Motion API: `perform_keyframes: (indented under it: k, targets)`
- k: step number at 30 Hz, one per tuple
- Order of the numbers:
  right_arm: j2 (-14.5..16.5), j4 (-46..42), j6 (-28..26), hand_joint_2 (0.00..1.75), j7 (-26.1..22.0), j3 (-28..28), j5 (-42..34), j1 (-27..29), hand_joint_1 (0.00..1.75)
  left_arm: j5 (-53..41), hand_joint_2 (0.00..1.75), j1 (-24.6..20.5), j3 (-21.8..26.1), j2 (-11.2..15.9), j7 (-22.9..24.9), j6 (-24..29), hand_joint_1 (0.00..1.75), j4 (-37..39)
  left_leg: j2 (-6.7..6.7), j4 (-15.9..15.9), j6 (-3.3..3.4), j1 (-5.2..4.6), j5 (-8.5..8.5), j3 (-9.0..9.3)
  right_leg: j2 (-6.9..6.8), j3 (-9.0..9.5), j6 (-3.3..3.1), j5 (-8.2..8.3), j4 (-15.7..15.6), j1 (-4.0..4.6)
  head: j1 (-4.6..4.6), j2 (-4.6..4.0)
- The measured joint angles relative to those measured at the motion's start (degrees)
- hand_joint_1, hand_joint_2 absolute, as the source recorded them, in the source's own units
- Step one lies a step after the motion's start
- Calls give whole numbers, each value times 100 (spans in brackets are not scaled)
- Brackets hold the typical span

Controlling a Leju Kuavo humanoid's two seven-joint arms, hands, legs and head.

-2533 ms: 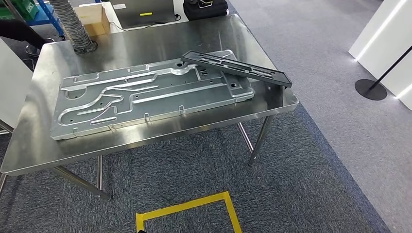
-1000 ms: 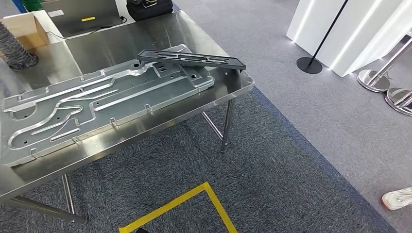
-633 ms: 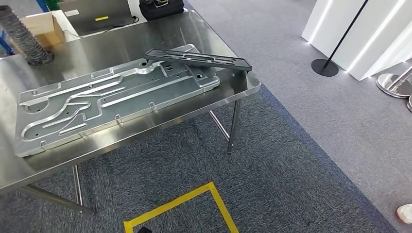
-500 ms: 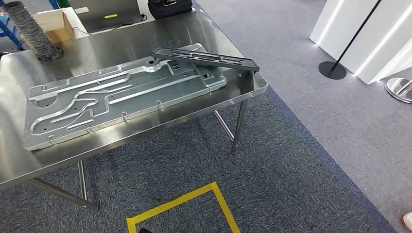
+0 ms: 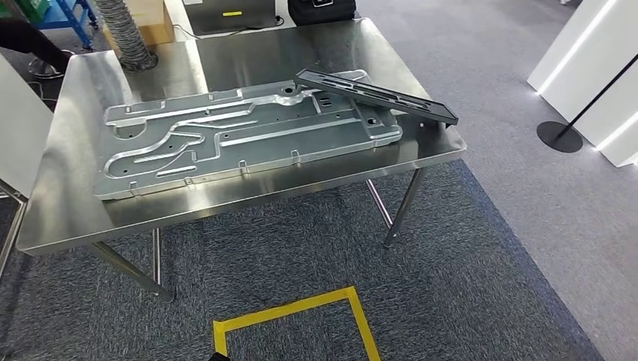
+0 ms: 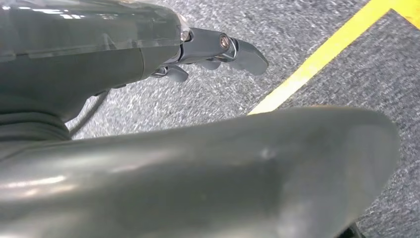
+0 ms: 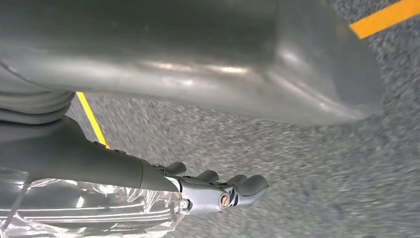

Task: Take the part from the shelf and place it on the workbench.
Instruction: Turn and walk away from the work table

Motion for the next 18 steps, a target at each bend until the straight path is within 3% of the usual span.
perform_keyframes:
  k: [2,4,6,8,10,12,13,14,16,18]
  targets:
    - [-14,0,1,0,-4,1,0,2,0,0,0,-8,0,-13,0,0,0,1,-139,4,-28,-3,12,-4,286,350,-82,306,-763,8,0,0]
    - [-32,2,0,0,-6,1,0,3,0,-1,0,-17,0,-25,0,0,0,1,-267,3,-88,20,37,-44,420,464,-125,346,-1038,25,-1,0]
    - [-38,4,0,0,-6,2,0,-12,0,-1,0,-10,0,-24,1,2,0,0,-357,-10,-162,38,58,-75,286,483,-155,378,-1104,24,-1,0]
    - [-38,4,0,0,-6,3,0,-18,0,-1,0,-3,0,-21,2,5,0,0,-157,155,-221,22,-68,-156,131,531,-210,424,-1212,3,-2,-1]
    - [-36,4,0,0,-4,4,0,3,0,-1,0,-21,0,-20,1,7,0,0,159,773,-262,21,-432,-438,-62,555,-258,433,-1258,9,-5,-1]
    - [-36,4,0,0,-2,4,0,18,0,-1,0,-24,0,-20,1,7,0,0,272,1453,-304,53,-715,-745,-259,547,-274,418,-1243,23,-7,-1]
    - [-36,4,-1,0,-1,4,0,17,0,-1,0,-14,0,-20,2,7,0,0,297,1548,-324,68,-705,-777,-341,546,-268,410,-1235,24,-7,-1]
    - [-34,4,0,0,0,4,0,13,0,0,0,-4,0,-18,2,7,0,0,328,1405,-339,81,-584,-687,-416,548,-256,400,-1223,23,-7,-1]
    - [-31,4,1,0,0,4,0,7,0,-1,0,-3,0,-8,2,8,0,0,530,642,-332,82,-246,-269,-552,559,-212,361,-1179,25,-7,0]
    - [-30,4,1,0,-3,4,-2,0,0,-2,0,-21,0,1,1,9,0,0,711,79,-259,53,-81,19,-670,564,-152,318,-1123,47,-6,0]
